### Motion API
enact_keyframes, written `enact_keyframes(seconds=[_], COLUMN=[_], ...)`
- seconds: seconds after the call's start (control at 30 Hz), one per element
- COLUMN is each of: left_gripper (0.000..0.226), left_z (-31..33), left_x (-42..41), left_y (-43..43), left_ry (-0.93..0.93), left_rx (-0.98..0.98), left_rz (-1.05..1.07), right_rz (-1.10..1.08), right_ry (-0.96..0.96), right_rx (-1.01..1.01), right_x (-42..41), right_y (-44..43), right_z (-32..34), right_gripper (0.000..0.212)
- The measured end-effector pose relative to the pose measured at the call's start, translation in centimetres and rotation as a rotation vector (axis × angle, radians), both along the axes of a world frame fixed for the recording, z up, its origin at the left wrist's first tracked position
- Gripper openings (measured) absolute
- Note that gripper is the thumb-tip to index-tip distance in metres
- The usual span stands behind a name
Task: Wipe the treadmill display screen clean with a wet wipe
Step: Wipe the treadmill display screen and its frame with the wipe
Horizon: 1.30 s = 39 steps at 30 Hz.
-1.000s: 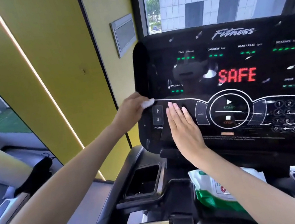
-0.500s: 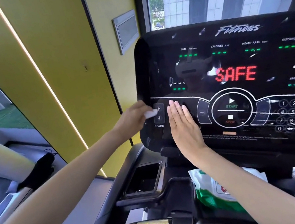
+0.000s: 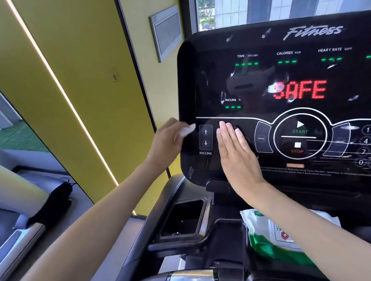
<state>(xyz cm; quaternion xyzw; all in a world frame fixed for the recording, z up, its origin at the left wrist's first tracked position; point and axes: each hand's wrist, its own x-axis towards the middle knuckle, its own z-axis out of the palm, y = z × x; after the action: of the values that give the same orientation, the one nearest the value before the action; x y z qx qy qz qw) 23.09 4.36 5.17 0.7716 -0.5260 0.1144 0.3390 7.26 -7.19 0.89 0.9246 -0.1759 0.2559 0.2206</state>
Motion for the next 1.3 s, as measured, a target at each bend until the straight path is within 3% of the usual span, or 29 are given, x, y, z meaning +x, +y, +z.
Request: enact_keyframes(seconds=[0.07,0.17,0.33,0.5,0.67,0.83,0.9,1.03,1.2,1.3], left_gripper=[0.026,0.031,0.015,0.032,0.028,0.033,0.036,0.028,0.033,0.021], left_z=[-1.0,-3.2,-1.8,-4.9,-4.0,-7.0,-6.8,-6.1,-9.0,-7.6], left_x=[-0.8,-2.2,-0.8,-2.1,-0.4,-3.4,-3.0,-2.6,-4.7,-3.1], left_y=[0.0,1.0,-0.3,1.8,0.5,1.9,1.9,0.5,1.8,1.2], left_ry=[-0.023,-0.083,0.078,-0.171,0.017,-0.169,-0.129,0.012,-0.104,0.021], left_rx=[0.018,0.185,-0.149,0.097,-0.188,-0.015,-0.035,-0.209,-0.031,-0.195], left_rz=[-0.008,-0.188,0.043,-0.154,0.159,-0.029,-0.005,0.259,0.0,0.173], right_rz=[0.003,0.001,-0.031,-0.017,0.056,0.066,0.055,-0.002,-0.024,-0.048], right_ry=[-0.017,-0.014,0.012,-0.005,0.073,0.178,0.24,0.285,0.289,0.258], right_rx=[-0.012,-0.023,0.007,0.076,0.171,0.168,0.149,0.085,0.043,-0.005], right_x=[0.1,0.2,0.0,-0.4,-2.0,-2.9,-2.9,-2.6,-2.6,-2.4], right_y=[-0.1,-0.1,0.4,0.9,2.8,2.3,2.2,2.4,2.4,2.4], right_z=[-0.1,-0.2,0.4,0.5,-2.0,-3.2,-3.1,-3.2,-3.3,-3.8], right_gripper=[0.064,0.06,0.06,0.058,0.062,0.062,0.064,0.061,0.063,0.062])
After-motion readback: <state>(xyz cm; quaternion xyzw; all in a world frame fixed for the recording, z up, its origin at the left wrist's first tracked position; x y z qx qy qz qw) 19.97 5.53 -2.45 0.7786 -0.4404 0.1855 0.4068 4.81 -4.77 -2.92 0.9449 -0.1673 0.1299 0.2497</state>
